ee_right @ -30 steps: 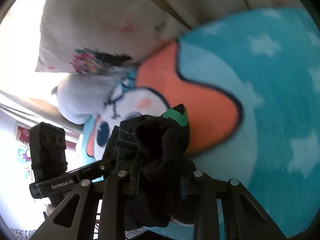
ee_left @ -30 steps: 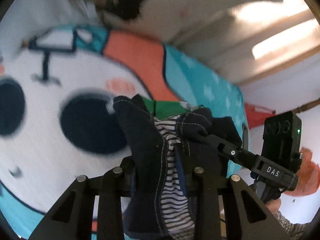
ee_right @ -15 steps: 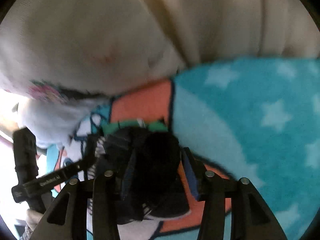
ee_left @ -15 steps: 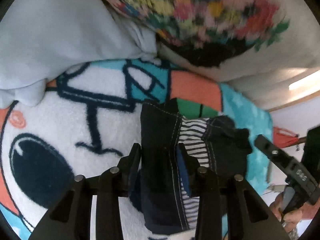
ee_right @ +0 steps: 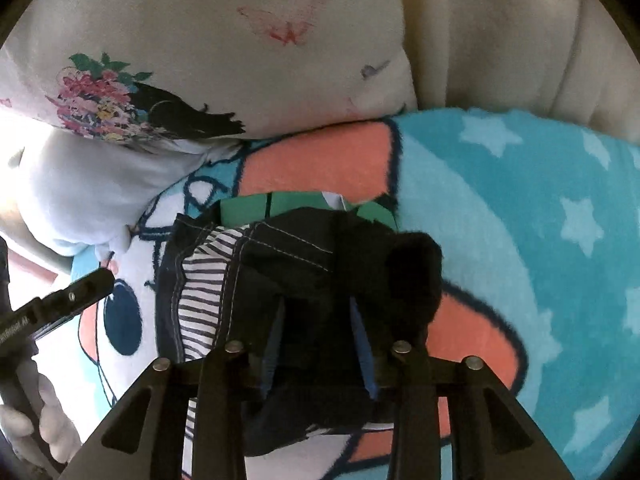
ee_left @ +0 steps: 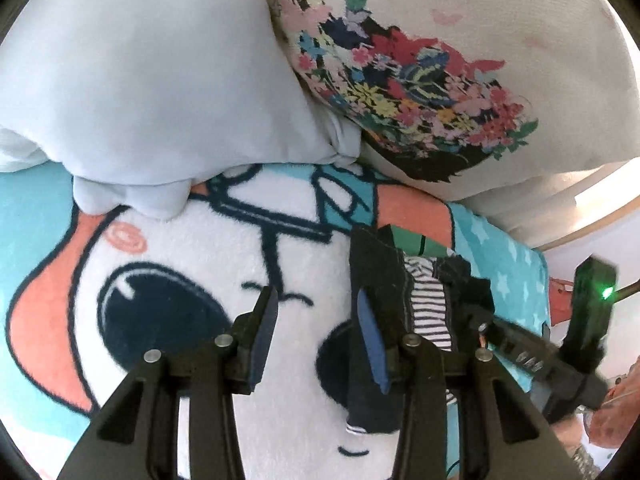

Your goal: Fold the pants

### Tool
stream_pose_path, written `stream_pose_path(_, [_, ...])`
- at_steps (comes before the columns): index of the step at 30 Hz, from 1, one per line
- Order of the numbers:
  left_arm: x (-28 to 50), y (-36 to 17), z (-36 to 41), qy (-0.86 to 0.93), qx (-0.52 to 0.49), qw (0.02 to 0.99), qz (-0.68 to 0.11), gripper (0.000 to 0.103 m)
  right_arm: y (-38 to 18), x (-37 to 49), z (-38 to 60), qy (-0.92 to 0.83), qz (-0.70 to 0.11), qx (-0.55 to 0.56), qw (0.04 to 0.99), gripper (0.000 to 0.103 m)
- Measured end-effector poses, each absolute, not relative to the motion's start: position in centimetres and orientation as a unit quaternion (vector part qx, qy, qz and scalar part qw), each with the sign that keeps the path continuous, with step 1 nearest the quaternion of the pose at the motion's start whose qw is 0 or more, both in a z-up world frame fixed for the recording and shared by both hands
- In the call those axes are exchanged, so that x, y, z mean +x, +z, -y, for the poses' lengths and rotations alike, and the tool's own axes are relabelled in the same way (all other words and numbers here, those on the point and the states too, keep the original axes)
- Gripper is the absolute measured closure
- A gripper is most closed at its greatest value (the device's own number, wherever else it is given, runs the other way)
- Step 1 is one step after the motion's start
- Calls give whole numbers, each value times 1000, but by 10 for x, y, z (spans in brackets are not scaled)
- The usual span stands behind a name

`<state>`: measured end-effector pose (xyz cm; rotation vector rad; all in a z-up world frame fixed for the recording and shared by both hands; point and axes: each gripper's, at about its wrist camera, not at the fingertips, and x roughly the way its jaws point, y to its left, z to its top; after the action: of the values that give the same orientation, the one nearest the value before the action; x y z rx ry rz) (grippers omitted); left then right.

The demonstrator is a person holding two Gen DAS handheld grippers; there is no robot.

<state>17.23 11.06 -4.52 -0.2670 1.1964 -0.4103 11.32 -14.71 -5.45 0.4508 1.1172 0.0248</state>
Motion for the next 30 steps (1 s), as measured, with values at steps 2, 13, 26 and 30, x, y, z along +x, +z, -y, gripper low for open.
stream_pose_path(2, [163,-37,-111,-186,-114,808,-548,63,-40,105,154,18,-498,239,834,50])
stream_pose_path(13, [67,39,-118,-117,-58,892,-432,44,-13,31,129,16,-461,177,869,43])
stream_pose_path(26, [-39,116,-116,28,19,960,-277,0,16,-55,101,38,-419,111,900,37])
stream_pose_path(30, [-36,117,-121,78,49,954,-286,0,24,-65,103,34,-408,102,906,35])
